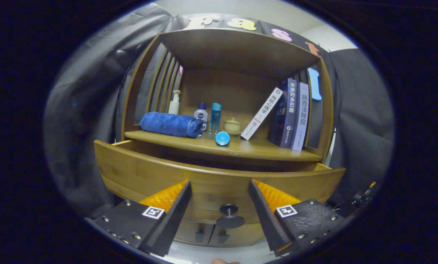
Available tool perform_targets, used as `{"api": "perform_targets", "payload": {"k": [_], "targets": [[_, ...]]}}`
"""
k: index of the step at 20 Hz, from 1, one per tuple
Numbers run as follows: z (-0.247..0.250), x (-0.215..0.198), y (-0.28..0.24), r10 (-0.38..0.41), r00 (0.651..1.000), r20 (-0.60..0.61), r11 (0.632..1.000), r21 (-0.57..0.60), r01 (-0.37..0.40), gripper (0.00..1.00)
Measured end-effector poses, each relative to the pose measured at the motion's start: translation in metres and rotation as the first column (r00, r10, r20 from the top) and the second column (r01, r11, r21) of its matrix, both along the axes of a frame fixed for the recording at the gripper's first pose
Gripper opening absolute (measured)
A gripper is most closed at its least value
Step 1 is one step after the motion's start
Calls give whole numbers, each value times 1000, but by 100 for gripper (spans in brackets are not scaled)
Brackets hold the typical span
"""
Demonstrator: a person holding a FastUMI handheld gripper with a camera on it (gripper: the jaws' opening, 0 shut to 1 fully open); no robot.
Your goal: Pull open the drawer, take out the items inside it, and place them on the countertop above the cabinet.
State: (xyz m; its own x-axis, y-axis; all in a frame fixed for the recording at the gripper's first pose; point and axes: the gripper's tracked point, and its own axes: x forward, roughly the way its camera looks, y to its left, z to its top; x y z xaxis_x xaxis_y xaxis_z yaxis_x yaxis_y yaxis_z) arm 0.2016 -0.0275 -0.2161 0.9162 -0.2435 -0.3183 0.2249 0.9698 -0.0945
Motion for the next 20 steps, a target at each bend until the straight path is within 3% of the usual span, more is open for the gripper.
{"api": "perform_targets", "payload": {"k": [7,20], "targets": [[-11,38,-5,-18,1000,-13,1000,4,18,95],[-19,68,-11,-14,1000,-17,1000,12,14,96]]}}
